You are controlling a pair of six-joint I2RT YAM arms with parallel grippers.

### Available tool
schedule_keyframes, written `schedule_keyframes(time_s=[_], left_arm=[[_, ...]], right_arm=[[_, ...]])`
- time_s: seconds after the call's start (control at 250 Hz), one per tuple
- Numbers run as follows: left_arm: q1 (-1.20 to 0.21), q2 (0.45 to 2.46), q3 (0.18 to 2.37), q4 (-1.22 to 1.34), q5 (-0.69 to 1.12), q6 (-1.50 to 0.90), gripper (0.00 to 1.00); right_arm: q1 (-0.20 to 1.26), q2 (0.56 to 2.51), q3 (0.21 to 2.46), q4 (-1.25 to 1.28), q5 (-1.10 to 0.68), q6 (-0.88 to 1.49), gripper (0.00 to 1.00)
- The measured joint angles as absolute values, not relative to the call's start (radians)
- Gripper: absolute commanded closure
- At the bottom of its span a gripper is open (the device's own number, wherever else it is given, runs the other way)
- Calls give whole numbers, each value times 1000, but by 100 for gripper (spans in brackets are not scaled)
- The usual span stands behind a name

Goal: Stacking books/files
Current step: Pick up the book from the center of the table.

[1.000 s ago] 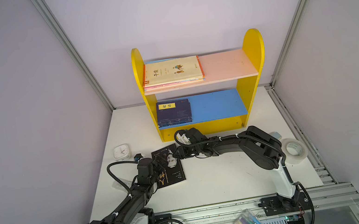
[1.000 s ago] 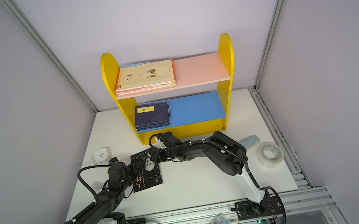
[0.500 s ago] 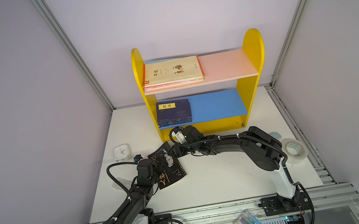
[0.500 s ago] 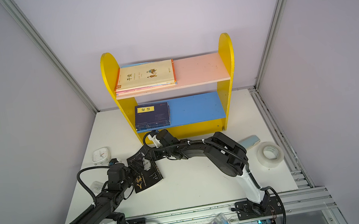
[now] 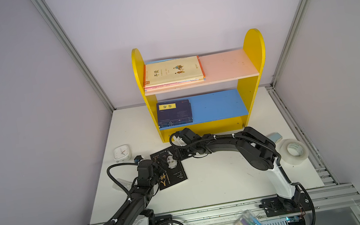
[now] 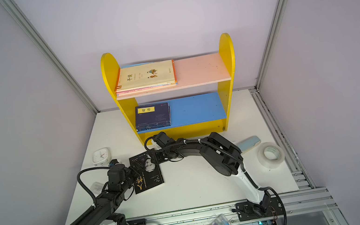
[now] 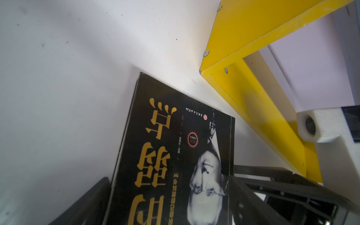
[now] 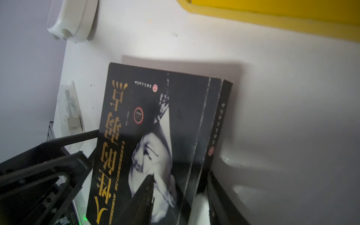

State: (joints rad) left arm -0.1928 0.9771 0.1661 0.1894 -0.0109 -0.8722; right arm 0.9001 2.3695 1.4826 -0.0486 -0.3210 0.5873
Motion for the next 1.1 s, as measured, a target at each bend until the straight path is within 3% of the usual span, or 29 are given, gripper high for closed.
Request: schedule_keyframes(time_s=[0.136, 0.284, 0.519, 1.098], left_arm=[[-193, 981, 168, 186, -21, -872, 3], [-192, 990, 170, 189, -46, -871, 4], [-192, 982, 170, 178, -66, -865, 4], [-192, 947, 171, 146, -28, -861, 3]], right_arm=[[899, 2387, 1494, -26, -330, 588, 55], [894, 2388, 1458, 53, -358, 604, 63], [895, 2355, 1357, 165, -440, 664, 69], [917, 2304, 1321, 198, -519, 684, 90]])
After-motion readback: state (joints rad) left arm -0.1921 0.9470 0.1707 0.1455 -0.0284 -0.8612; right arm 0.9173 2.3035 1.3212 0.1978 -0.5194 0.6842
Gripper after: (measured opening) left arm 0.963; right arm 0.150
